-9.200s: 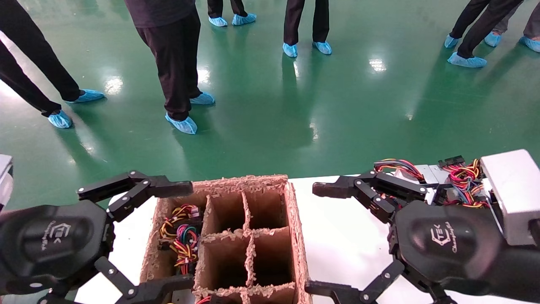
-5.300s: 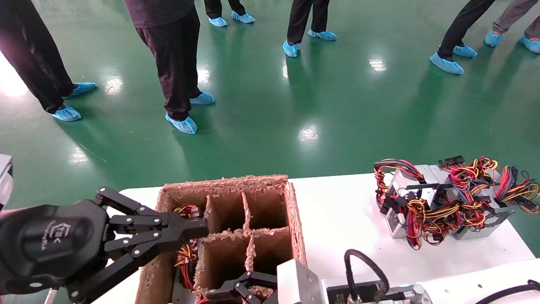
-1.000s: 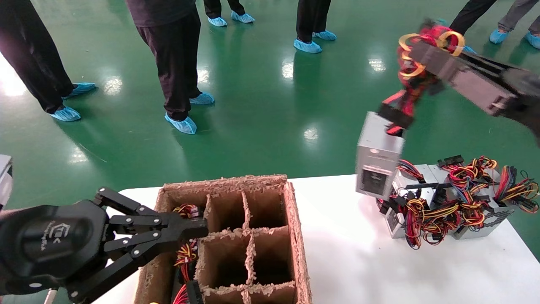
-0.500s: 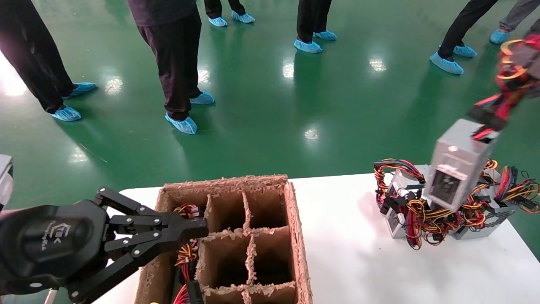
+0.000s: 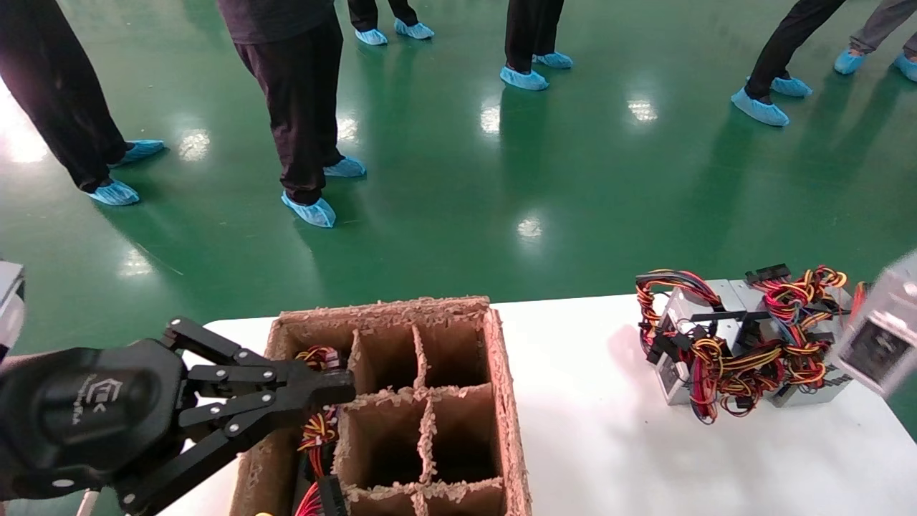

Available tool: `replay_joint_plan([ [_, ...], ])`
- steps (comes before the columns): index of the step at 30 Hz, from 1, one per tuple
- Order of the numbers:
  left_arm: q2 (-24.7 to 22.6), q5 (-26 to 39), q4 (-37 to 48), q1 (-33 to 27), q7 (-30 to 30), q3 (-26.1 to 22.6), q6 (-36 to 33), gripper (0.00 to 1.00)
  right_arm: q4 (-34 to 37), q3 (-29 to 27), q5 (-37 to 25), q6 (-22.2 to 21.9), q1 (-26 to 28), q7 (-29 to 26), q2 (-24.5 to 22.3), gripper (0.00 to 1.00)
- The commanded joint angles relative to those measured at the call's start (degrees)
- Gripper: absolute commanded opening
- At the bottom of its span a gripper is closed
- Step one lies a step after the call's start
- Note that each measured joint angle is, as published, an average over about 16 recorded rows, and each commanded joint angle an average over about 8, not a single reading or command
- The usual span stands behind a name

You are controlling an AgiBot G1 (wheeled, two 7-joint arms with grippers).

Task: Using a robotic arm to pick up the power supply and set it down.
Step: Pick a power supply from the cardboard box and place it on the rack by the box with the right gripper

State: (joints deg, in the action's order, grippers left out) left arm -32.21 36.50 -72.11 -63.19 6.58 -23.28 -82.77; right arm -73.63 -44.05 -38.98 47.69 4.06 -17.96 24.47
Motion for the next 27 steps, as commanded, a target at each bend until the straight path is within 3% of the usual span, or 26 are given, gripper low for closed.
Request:
replay_joint_plan([
  [1, 0.00, 0.00, 0.00, 0.00, 0.00, 0.00, 0.00, 0.00, -0.11, -3.90, -1.37, 0.15, -3.35, -0.40, 1.01, 0.00],
  [6, 0.00, 0.00, 0.00, 0.00, 0.00, 0.00, 0.00, 0.00, -1.50, -10.34, -4.40, 0.36, -9.97, -2.51, 3.54, 0.00],
  [12, 0.00, 0.00, 0.00, 0.00, 0.00, 0.00, 0.00, 0.00, -2.33, -13.50, -6.93, -0.29, -14.53, -4.26, 5.63, 0.00],
  [19, 0.00, 0.00, 0.00, 0.00, 0.00, 0.00, 0.00, 0.00, -2.33, -12.43, -8.64, -2.08, -15.97, -4.89, 7.34, 0.00],
  [27, 0.00, 0.00, 0.00, 0.00, 0.00, -0.01, 0.00, 0.00, -1.12, -7.13, -9.73, -5.02, -13.41, -4.27, 8.05, 0.00],
])
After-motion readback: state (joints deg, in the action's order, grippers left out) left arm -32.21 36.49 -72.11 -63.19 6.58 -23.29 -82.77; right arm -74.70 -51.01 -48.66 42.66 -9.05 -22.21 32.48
